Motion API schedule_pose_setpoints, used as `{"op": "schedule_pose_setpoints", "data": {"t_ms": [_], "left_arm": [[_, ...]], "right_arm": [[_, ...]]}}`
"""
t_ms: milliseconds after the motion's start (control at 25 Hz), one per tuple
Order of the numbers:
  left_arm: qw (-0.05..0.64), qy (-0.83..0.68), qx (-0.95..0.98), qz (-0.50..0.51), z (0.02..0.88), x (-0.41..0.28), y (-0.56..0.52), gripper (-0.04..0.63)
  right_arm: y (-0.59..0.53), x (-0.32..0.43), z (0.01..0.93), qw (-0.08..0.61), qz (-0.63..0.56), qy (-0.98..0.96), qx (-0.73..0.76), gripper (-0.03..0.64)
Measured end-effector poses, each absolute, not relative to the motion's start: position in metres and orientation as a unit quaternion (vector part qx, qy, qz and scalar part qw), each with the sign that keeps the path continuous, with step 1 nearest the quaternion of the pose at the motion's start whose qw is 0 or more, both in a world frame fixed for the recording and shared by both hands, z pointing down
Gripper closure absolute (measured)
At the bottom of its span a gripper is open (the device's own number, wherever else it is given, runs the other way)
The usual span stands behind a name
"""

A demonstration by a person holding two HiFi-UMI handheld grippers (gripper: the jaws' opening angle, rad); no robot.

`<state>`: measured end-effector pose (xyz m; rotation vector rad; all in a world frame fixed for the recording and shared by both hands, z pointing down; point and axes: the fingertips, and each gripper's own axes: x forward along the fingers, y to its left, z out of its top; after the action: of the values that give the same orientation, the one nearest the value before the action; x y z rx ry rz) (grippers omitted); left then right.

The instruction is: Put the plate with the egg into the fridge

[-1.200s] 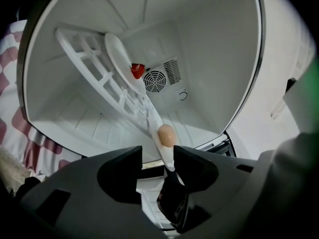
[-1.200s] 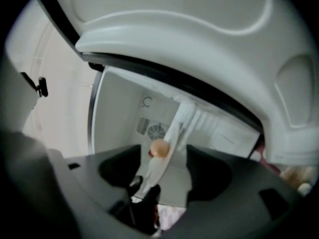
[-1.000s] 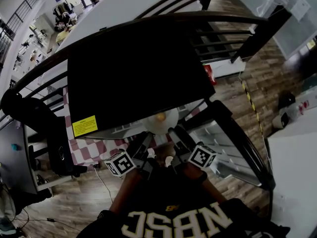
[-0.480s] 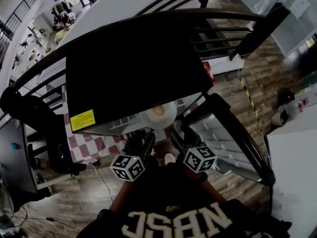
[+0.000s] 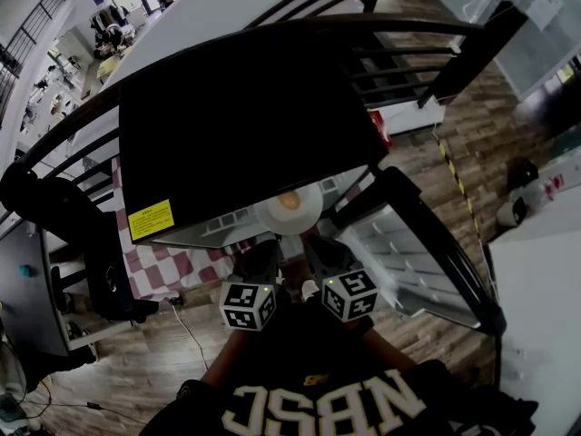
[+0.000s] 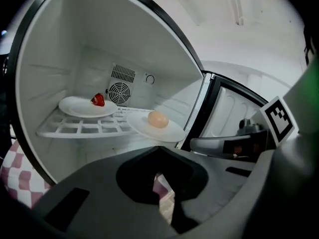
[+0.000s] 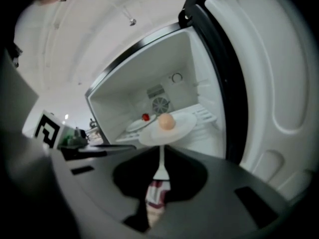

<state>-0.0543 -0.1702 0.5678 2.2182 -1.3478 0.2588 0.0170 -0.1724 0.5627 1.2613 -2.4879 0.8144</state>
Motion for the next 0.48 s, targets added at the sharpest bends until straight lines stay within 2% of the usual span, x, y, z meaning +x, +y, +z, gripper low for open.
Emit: {"op": "schedule_pose_setpoints", "data": {"t_ms": [480], "left_arm": [[0.252, -0.486, 0.830, 0.103, 0.566, -0.048, -0.183, 0.574]], "right_arm": [[-0.182, 0.007, 0.569, 0.142, 0.271, -0.851, 0.428, 0.586]]}}
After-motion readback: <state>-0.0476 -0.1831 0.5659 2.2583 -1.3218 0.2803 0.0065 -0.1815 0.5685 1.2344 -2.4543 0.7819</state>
